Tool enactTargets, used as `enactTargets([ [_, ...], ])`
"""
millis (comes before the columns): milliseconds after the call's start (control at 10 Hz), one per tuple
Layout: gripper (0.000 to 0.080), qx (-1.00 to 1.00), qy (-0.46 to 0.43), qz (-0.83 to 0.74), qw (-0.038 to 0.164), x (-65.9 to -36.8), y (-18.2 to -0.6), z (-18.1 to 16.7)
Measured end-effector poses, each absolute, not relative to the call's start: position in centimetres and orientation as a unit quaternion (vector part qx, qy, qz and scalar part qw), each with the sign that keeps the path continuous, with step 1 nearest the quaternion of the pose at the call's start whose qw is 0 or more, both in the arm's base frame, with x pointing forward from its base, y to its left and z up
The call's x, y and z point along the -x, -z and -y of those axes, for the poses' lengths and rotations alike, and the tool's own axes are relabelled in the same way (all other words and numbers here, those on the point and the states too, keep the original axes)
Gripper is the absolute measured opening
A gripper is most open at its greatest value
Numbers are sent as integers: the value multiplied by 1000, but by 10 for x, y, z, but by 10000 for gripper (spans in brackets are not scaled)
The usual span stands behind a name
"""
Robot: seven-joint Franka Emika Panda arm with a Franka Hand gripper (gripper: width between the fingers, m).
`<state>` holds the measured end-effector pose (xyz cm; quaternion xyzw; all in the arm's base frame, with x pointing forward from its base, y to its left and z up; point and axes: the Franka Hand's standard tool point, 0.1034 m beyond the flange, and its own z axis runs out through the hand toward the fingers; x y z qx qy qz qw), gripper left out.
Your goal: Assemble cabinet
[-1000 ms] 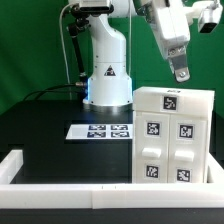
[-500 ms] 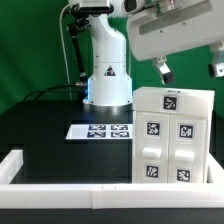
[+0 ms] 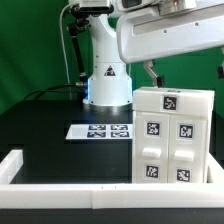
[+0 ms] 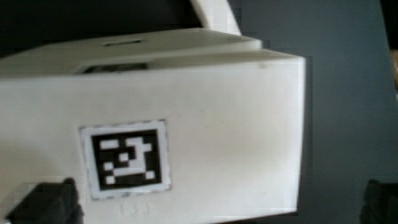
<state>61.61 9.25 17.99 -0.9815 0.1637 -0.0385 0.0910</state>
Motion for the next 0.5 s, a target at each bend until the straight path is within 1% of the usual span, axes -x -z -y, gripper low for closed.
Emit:
enactTargets([
  [300,797,996,55,46,55,-618,-182,-88],
  [400,797,991,55,111,46,-618,-183,-87],
  [500,797,986,47,153,44,-616,-183,-86],
])
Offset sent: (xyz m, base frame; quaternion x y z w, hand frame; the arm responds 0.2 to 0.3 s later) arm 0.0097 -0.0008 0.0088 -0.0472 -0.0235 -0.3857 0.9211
